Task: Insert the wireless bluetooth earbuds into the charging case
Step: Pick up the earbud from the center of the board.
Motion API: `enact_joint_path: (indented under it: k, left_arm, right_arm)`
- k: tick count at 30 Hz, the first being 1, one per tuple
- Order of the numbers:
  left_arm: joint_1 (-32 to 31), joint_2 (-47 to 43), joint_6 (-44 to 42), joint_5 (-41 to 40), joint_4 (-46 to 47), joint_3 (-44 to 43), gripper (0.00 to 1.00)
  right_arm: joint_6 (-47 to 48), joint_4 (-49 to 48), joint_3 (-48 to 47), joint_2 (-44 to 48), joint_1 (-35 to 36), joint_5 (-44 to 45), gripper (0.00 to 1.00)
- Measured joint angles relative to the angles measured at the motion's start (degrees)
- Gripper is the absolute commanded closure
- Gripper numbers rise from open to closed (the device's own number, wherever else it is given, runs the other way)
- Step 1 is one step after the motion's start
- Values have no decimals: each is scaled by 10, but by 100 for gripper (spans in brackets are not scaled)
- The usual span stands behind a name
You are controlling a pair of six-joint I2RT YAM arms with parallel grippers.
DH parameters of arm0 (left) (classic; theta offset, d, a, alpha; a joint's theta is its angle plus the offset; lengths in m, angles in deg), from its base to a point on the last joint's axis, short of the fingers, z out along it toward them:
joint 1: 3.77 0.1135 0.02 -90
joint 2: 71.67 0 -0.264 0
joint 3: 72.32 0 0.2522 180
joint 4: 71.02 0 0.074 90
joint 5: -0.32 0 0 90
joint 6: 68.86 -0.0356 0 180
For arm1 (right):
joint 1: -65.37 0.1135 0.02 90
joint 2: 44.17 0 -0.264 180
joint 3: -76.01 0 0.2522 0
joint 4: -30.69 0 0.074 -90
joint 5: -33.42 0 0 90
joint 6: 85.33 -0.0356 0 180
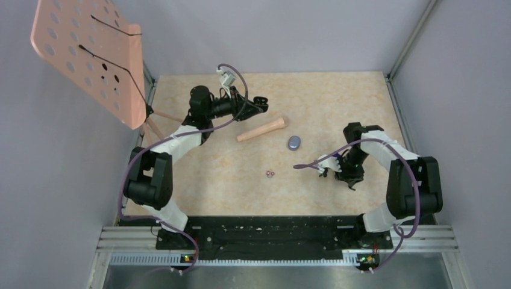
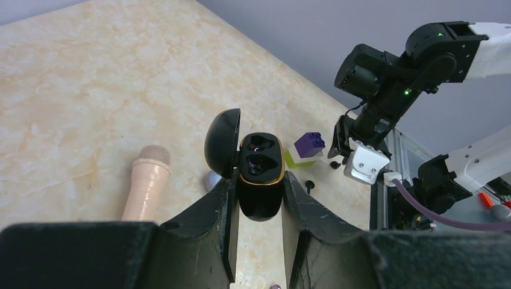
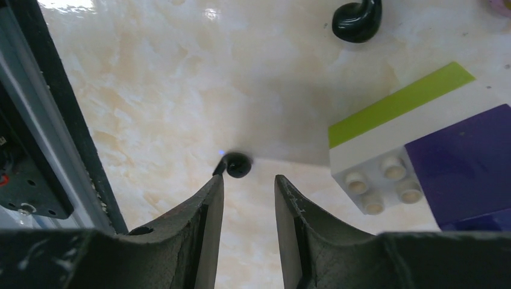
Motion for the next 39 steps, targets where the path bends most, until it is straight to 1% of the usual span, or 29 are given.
enact_joint_path:
  k: [14,20,30,39]
  left_arm:
    - [0,-11,-11,0,-13,19,100]
    - [0,-11,-15,0,-15,19,100]
    - [0,-11,-19,0,-24,19,100]
    - [0,-11,-23,-1,-29,19,100]
  right_arm:
    - [66,-1,-7,-9,0,18,67]
    - [77,-1,-7,-12,0,17,63]
    - [98,-2,16,-14,0,16,69]
    - [107,-6,20,-18,0,17,71]
